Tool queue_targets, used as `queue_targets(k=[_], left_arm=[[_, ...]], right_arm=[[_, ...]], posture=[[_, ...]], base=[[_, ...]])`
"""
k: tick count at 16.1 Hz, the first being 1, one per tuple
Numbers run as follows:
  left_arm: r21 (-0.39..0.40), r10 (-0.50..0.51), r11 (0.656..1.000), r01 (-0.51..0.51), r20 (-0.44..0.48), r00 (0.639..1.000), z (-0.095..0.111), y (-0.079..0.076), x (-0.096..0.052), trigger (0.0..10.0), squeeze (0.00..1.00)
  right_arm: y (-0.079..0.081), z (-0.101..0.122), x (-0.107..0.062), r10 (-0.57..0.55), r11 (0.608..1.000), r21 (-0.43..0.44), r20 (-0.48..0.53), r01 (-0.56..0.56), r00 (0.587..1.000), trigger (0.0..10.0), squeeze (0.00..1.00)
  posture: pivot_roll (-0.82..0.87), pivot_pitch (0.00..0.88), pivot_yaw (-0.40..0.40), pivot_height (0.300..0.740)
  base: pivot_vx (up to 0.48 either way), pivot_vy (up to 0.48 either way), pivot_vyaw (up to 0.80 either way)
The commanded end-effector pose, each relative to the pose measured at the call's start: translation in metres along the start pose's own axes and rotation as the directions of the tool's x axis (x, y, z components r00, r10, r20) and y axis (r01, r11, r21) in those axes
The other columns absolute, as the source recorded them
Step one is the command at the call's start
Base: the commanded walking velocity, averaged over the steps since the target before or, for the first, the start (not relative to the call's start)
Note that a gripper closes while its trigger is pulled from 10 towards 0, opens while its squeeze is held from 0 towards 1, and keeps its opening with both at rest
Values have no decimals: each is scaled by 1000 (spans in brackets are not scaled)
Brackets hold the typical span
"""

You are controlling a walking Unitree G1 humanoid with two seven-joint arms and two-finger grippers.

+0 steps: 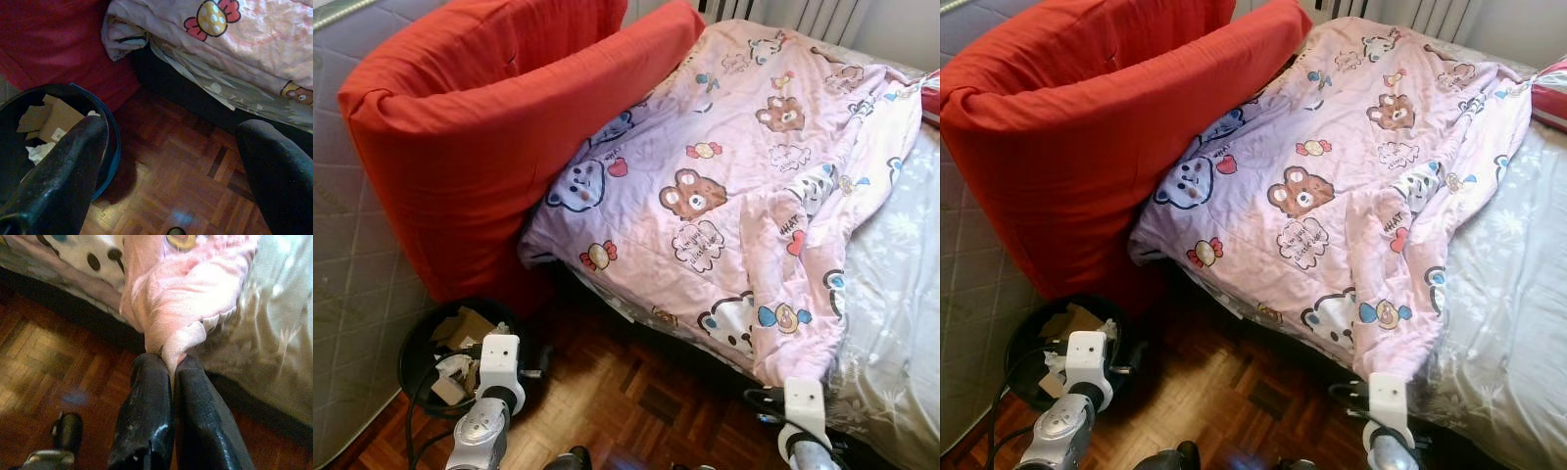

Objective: Clean up the room

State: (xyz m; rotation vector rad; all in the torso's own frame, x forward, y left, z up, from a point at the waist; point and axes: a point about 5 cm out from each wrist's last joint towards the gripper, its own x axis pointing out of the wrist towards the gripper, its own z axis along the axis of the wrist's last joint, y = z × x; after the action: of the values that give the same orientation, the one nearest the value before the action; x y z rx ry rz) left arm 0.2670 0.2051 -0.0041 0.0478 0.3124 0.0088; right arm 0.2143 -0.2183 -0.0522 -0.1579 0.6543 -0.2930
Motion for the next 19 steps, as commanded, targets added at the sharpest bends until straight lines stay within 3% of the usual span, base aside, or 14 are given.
queue_targets(k=[1,3,4,6,9,12,13,14,15,17,19], left_arm=[[6,-5,1000,6,-60,998,-14,-1,-6,10000,0],[5,-5,1000,6,-61,998,-14,-1,-6,10000,0],[5,-5,1000,5,-62,998,-14,-2,-6,10000,0],[4,-3,1000,4,-63,998,-14,-2,-6,10000,0],[3,-4,1000,4,-66,998,-14,-3,-6,10000,0],[3,-1,1000,2,-69,998,-15,-2,-6,10000,0],[2,0,1000,0,-69,998,-15,-2,-6,10000,0],[2,1,1000,-1,-69,998,-15,-2,-6,10000,0],[2,-1,1000,1,-69,998,-15,-2,-6,10000,0],[3,-4,1000,4,-70,998,-15,-3,-6,10000,0],[3,-4,1000,4,-71,997,-15,-2,-6,10000,0]], right_arm=[[-8,9,-2,-69,996,70,105,62,992,10000,0],[-12,22,-8,-117,988,124,242,89,963,10000,0],[-12,29,-17,-127,988,125,356,88,926,10000,0],[-14,25,-29,-164,986,41,429,162,888,10000,0],[-21,14,-38,-221,971,15,439,239,871,10000,0],[-13,15,-45,-144,977,-65,497,202,856,10000,0],[-9,9,-44,-120,979,-92,459,181,880,10000,0],[-6,-9,-41,-116,984,-91,343,156,932,10000,0],[-7,-28,-37,-154,988,11,174,154,973,10000,0],[-6,-47,-35,-124,990,76,21,122,992,10000,0],[-7,-53,-36,-102,993,64,-21,104,995,10000,0]], posture=[[131,212,-37,740],[128,209,-40,740],[128,207,-42,740],[128,199,-47,740],[131,194,-49,740],[127,193,-53,740],[127,193,-53,740],[128,195,-51,740],[126,197,-48,740],[123,198,-46,740],[125,197,-45,740]], base=[[0,0,0],[0,0,0],[0,0,0],[0,0,0],[0,0,0],[0,0,0],[0,0,0],[0,0,0],[0,0,0],[0,0,0],[0,0,0]])
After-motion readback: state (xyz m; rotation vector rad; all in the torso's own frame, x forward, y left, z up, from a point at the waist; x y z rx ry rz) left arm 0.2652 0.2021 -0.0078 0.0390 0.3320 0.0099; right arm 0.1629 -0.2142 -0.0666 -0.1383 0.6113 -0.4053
